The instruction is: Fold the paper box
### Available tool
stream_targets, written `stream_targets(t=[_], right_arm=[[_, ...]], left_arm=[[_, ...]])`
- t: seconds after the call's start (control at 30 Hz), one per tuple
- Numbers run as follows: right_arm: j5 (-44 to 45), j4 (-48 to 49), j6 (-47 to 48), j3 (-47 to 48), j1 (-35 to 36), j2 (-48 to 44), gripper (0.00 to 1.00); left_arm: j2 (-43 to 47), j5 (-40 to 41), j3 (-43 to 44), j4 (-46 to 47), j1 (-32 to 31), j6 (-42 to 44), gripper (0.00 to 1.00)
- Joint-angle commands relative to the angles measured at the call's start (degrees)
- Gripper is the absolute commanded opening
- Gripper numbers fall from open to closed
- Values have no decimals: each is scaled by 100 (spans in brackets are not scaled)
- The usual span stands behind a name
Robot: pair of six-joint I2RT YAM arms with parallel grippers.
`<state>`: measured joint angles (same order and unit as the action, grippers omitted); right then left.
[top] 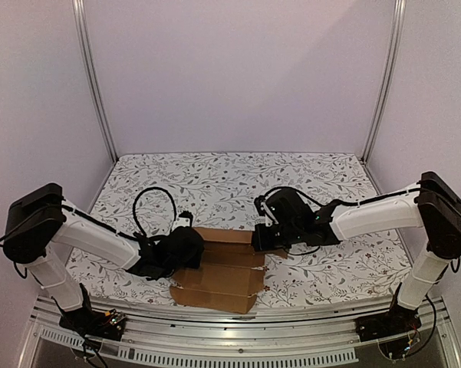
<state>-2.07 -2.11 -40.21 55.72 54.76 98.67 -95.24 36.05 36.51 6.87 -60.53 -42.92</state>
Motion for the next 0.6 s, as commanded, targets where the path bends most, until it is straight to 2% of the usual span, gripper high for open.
stream_targets(t=[0.0, 0.33, 0.57], right_arm=[[95, 877, -392, -123, 134, 112, 0], [172, 2230, -1122, -509, 240, -153, 0], [314, 2556, -1240, -635, 273, -508, 0]], left_arm=[[108, -402, 149, -242, -33, -152, 0], [268, -964, 347, -435, -39, -232, 0], [406, -1545, 306, -187, -8, -463, 0]])
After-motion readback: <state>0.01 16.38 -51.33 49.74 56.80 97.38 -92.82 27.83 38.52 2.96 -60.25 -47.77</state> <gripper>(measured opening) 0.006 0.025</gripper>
